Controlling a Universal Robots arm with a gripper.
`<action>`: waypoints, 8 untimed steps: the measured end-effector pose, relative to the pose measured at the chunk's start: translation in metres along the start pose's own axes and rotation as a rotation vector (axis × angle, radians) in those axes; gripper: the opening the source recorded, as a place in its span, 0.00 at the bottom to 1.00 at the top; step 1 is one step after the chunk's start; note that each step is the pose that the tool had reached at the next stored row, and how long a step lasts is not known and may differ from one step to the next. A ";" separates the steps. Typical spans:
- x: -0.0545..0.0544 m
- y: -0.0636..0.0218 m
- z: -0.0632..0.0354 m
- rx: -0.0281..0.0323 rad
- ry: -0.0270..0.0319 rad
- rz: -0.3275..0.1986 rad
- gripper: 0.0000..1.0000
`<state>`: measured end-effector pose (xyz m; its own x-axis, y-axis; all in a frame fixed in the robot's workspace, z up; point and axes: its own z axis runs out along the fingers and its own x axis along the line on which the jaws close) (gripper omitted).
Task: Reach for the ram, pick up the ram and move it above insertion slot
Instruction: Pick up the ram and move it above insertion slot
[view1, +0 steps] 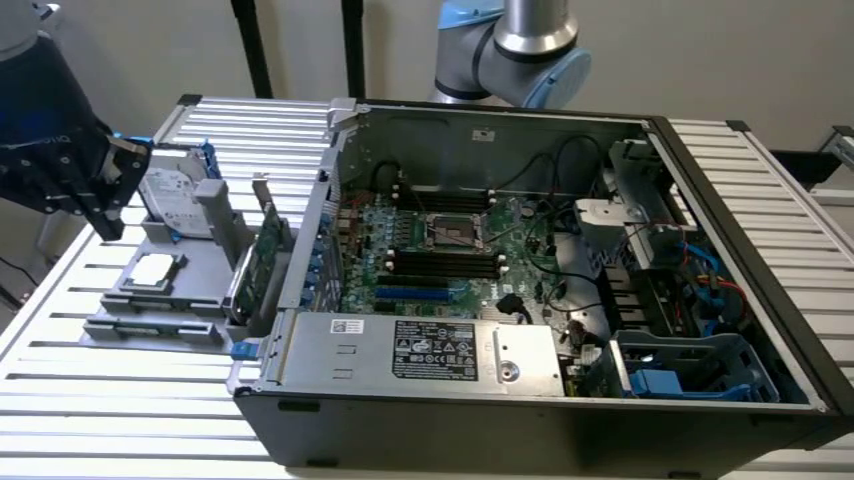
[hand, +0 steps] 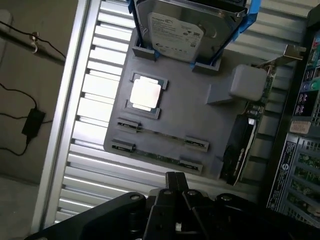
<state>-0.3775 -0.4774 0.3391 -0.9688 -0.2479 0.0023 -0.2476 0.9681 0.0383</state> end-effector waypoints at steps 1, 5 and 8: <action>0.000 0.0000 0.0000 0.0001 0.0008 -0.018 0.11; 0.000 0.0000 0.0002 0.0002 0.0035 -0.090 0.11; 0.000 0.0000 0.0003 0.0003 0.0055 -0.146 0.11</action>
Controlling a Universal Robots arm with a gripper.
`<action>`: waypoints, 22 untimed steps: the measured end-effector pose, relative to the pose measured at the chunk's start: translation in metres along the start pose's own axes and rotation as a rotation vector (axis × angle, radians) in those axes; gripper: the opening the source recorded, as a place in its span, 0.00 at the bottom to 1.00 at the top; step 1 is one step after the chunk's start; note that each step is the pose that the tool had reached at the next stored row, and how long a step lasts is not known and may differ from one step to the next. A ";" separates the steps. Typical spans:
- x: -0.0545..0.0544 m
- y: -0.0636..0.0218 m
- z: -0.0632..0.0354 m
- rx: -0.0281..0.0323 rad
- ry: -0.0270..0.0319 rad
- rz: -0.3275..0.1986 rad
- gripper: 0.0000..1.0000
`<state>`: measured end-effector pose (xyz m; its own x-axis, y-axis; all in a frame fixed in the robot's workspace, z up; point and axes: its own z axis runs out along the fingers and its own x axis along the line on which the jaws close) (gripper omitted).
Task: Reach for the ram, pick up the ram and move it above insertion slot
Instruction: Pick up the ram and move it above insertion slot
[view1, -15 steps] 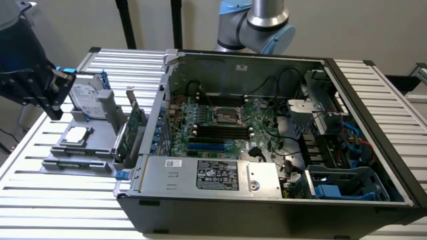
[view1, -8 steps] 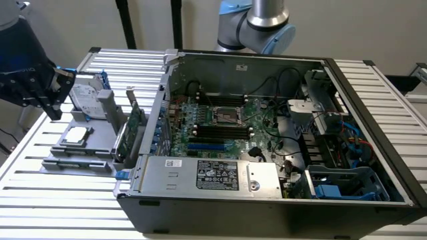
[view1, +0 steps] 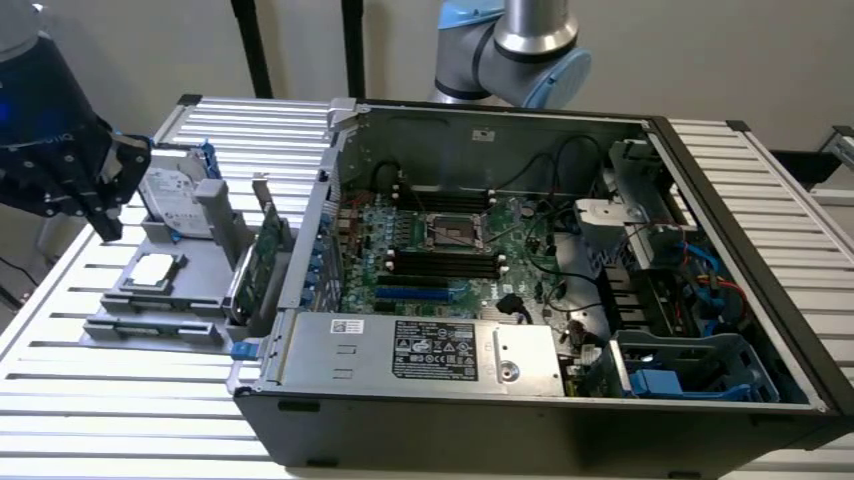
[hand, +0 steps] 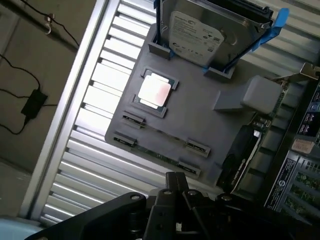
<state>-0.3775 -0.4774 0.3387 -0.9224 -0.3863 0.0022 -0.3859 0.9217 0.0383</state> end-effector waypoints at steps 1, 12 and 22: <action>0.000 0.0000 0.0000 0.0001 0.0007 -0.018 0.11; 0.000 0.0000 0.0006 0.0005 0.0084 -0.217 0.11; 0.000 -0.0001 0.0013 0.0008 0.0154 -0.399 0.11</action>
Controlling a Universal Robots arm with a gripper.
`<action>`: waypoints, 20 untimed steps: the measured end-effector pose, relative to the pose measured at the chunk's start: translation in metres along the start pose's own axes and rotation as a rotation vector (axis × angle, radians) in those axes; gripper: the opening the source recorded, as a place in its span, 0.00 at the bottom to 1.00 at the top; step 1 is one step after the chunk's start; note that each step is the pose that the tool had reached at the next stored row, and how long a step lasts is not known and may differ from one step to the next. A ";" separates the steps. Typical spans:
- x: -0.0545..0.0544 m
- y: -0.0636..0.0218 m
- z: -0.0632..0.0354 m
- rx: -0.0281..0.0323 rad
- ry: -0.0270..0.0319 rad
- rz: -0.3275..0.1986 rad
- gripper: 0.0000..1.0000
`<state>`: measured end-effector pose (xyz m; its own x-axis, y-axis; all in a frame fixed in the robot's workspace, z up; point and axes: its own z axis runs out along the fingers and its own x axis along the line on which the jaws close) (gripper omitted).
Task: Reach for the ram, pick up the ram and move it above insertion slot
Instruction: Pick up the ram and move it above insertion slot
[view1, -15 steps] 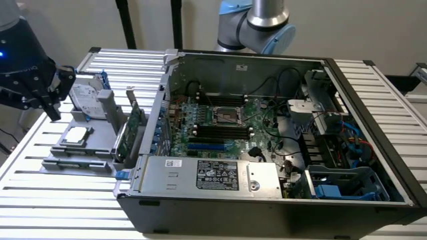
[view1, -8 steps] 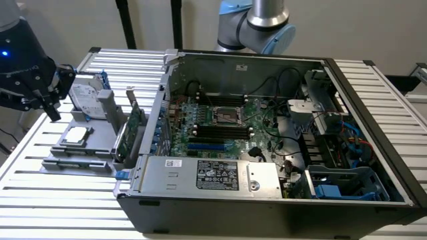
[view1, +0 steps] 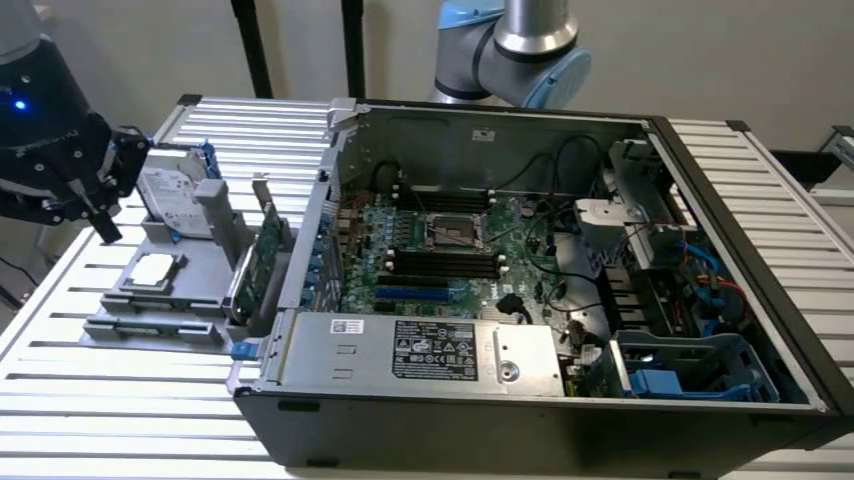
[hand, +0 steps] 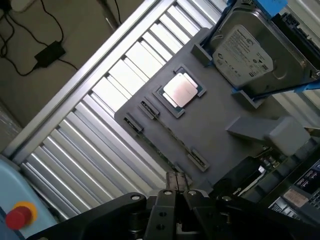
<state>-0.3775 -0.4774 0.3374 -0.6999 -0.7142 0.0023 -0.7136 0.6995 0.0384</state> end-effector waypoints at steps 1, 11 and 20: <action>0.000 0.0000 0.0001 0.0001 0.0007 -0.020 0.11; 0.000 0.0000 0.0010 0.0005 0.0077 -0.201 0.11; 0.000 -0.0001 0.0018 0.0009 0.0139 -0.364 0.11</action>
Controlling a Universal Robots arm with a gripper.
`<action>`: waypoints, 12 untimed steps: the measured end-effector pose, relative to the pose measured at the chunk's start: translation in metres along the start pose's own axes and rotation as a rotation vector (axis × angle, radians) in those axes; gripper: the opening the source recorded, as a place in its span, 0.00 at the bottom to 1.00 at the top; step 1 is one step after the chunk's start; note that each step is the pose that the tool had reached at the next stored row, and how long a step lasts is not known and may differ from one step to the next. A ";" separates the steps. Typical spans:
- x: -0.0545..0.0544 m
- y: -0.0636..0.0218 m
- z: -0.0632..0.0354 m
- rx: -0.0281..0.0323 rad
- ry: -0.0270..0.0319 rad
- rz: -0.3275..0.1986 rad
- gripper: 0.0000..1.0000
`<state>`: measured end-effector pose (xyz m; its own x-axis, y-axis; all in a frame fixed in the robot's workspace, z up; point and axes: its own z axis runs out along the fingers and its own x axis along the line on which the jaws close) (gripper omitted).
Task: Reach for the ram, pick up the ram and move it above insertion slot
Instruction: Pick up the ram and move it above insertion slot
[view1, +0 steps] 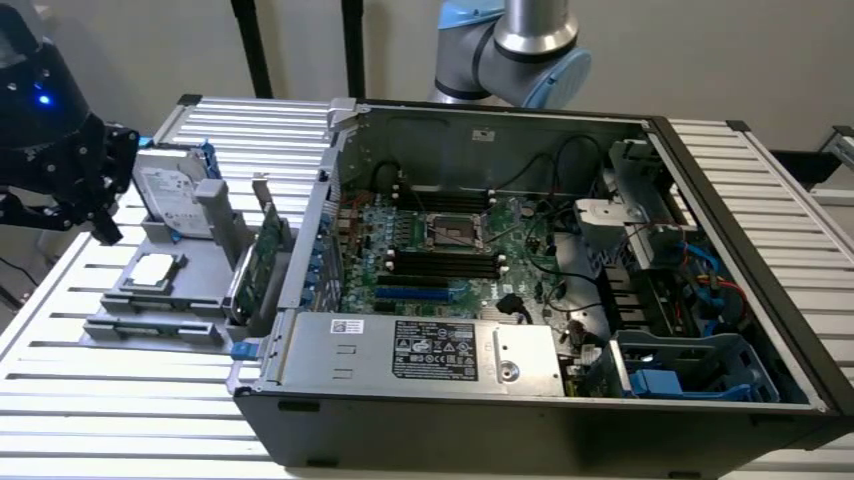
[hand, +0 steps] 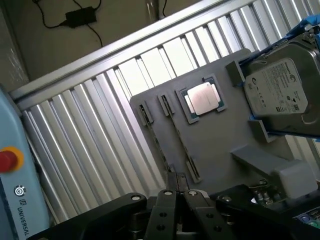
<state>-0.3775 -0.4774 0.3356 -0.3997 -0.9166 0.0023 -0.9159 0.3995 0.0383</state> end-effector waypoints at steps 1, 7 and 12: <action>0.000 0.0000 0.0001 0.0000 0.0008 -0.019 0.11; 0.000 0.0000 0.0011 0.0003 0.0048 -0.127 0.11; 0.000 0.0000 0.0014 0.0005 0.0074 -0.194 0.11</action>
<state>-0.3775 -0.4774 0.3342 -0.2152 -0.9766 0.0023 -0.9758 0.2151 0.0383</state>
